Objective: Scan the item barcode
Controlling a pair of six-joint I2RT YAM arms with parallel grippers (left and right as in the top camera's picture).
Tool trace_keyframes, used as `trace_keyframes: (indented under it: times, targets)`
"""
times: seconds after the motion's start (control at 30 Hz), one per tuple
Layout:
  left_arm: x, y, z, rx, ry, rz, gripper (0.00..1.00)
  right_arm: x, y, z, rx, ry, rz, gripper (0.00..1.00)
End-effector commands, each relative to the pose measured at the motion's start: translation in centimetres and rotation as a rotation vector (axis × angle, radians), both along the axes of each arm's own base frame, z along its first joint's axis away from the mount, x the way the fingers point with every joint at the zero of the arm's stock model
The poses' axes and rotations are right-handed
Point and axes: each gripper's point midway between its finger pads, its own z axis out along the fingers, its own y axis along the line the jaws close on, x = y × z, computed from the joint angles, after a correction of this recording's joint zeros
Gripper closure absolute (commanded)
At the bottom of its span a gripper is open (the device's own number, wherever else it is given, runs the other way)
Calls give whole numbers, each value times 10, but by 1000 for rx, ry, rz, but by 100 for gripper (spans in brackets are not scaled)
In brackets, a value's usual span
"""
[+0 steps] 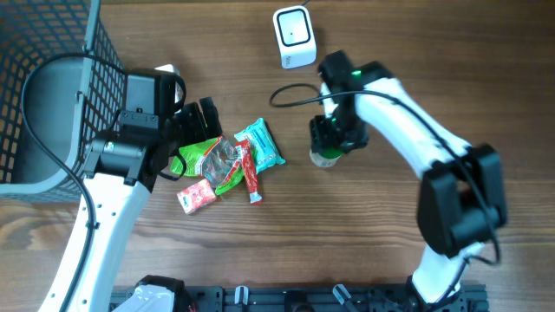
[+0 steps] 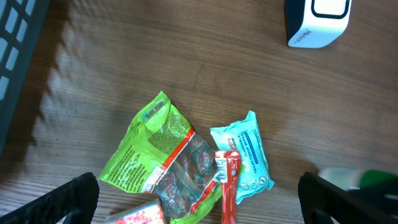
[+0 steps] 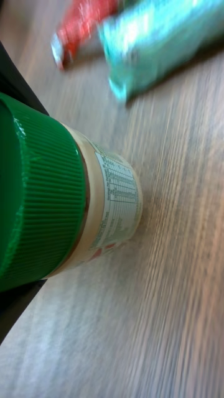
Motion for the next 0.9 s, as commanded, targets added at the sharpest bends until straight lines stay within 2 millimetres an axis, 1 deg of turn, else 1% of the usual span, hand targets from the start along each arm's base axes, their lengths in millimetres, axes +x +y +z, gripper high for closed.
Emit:
trace_keyframes:
  times: [0.0,0.03,0.07,0.1,0.13,0.2,0.23,0.33,0.37,0.43,0.5,0.6,0.7,0.73,0.83,0.87]
  targets:
    - [1,1,3,8,-10,8,0,6,10,89,348,-80,-124,68]
    - [1,1,3,8,-10,8,0,5,10,101,441,-50,-161,74]
    - [1,1,3,8,-10,8,0,4,7,107,498,-20,-187,80]
    - [1,1,3,8,-10,8,0,4,2,110,566,16,-224,82]
    - [1,1,3,8,-10,8,0,3,2,112,615,38,-238,82]
    - [1,1,3,8,-10,8,0,-2,7,118,777,101,-257,82]
    - [1,1,3,8,-10,8,0,-4,10,119,824,120,-256,82]
    - [1,1,3,8,-10,8,0,-21,23,137,1022,248,-259,91]
    - [1,1,3,8,-10,8,0,-26,24,139,1044,282,-271,92]
    - [1,1,3,8,-10,8,0,-32,25,145,1067,335,-294,92]
    - [1,1,3,8,-10,8,0,-33,27,154,1120,355,-292,92]
    - [1,1,3,8,-10,8,0,-32,28,160,1157,359,-284,92]
    - [1,1,3,8,-10,8,0,-26,29,161,1170,310,-250,92]
    - [1,1,3,8,-10,8,0,-23,29,161,1169,321,-267,96]
    - [1,1,3,8,-10,8,0,-13,30,163,1167,348,-314,95]
    - [1,1,3,8,-10,8,0,-11,30,160,1151,332,-315,94]
